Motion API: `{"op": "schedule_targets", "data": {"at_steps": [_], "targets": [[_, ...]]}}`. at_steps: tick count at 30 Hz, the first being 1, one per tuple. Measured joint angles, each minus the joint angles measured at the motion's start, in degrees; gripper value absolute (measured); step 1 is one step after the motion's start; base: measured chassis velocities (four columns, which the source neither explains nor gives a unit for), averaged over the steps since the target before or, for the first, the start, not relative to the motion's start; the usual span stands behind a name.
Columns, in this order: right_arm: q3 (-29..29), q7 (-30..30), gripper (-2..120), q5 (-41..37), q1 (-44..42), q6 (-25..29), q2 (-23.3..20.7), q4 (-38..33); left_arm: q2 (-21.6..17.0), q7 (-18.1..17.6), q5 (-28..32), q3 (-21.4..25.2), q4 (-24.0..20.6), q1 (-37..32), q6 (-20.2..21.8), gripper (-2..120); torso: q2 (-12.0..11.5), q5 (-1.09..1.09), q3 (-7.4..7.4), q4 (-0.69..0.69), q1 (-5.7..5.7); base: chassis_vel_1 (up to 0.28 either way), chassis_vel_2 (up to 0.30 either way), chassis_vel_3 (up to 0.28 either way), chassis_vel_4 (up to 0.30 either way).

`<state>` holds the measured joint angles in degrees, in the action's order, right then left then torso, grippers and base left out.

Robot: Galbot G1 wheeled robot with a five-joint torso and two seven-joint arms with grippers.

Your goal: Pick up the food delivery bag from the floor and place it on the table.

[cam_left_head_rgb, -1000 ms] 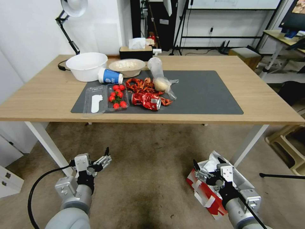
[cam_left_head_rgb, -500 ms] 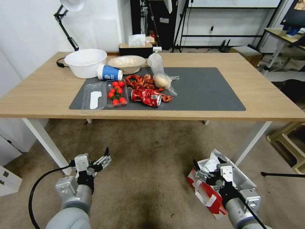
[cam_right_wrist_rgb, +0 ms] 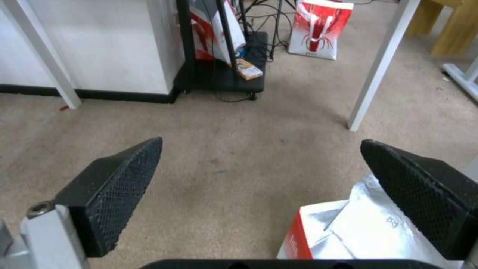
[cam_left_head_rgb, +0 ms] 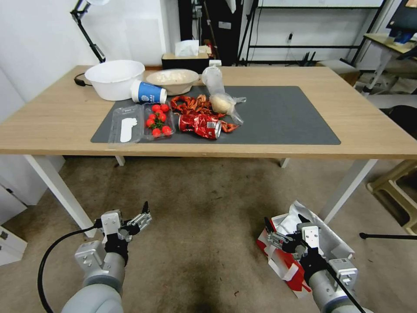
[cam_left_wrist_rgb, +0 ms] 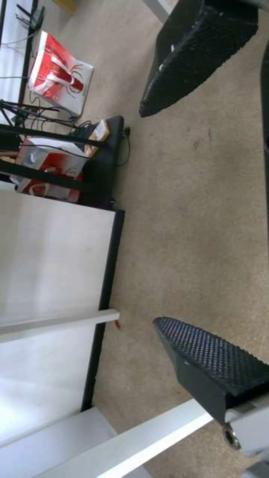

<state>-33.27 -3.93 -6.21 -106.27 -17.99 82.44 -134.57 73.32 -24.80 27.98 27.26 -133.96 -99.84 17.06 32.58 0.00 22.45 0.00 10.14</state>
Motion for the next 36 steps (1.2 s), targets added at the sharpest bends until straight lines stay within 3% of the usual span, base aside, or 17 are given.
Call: {"op": "schedule_targets", "data": {"at_steps": [36], "targets": [[0.1,0.2,100,-0.2,0.1,-0.1,0.1,0.5,-0.2,0.0,-0.2,-0.1,0.5,0.1,0.0,100,-8.3,0.0,-5.29,0.0,-3.06,0.0,0.0,0.0,0.0]]}}
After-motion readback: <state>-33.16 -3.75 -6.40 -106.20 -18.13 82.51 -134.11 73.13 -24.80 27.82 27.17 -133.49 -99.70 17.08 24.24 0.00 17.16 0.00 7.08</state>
